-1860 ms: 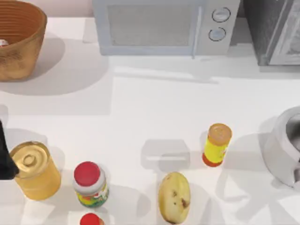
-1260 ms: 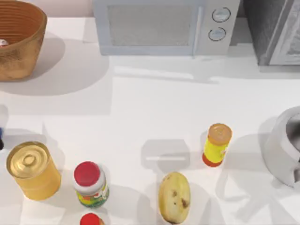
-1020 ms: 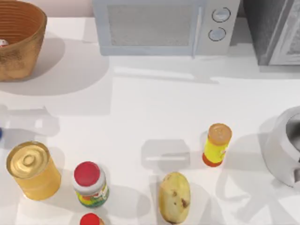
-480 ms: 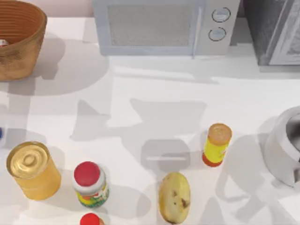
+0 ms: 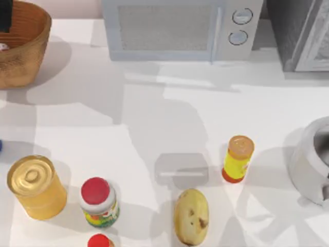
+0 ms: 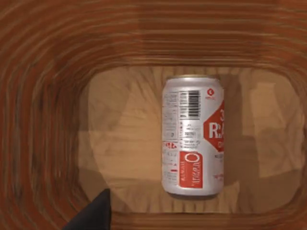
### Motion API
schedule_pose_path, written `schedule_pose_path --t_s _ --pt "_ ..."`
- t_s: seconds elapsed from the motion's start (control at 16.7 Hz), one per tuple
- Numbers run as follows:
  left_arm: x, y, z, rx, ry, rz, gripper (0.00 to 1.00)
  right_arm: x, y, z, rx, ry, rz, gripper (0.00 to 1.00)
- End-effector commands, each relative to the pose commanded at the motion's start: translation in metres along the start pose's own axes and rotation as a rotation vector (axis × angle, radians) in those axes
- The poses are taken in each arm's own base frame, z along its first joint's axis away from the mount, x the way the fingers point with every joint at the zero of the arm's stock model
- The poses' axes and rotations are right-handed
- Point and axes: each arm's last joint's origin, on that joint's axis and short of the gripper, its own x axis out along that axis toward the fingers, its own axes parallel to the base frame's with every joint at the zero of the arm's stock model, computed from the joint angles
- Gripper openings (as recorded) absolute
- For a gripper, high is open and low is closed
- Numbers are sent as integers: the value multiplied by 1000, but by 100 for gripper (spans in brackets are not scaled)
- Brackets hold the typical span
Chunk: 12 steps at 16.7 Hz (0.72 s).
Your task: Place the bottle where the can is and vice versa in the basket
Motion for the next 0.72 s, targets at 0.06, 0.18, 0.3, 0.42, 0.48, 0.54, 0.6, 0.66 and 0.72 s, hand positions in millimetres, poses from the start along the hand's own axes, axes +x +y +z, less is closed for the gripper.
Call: schedule_pose_path --t_s 0.06,0.18,0.3,0.42,0.48,0.54,0.6,0.66,0.72 --pt "15 3 2 0 33 -7 100 0 0 0 0 0 0 100" --pt "41 9 4 1 87 -19 100 0 0 0 0 0 0 100" --pt "58 12 4 2 121 -28 100 0 0 0 0 0 0 100" --pt "64 13 4 2 133 -31 100 0 0 0 0 0 0 100" --pt "64 13 4 2 133 -31 100 0 0 0 0 0 0 100" --pt "64 13 4 2 133 -31 100 0 0 0 0 0 0 100" --pt "64 13 4 2 133 -31 100 0 0 0 0 0 0 100" --pt "64 9 5 8 132 -32 100 0 0 0 0 0 0 100" --pt "66 10 5 6 132 -32 100 0 0 0 0 0 0 100"
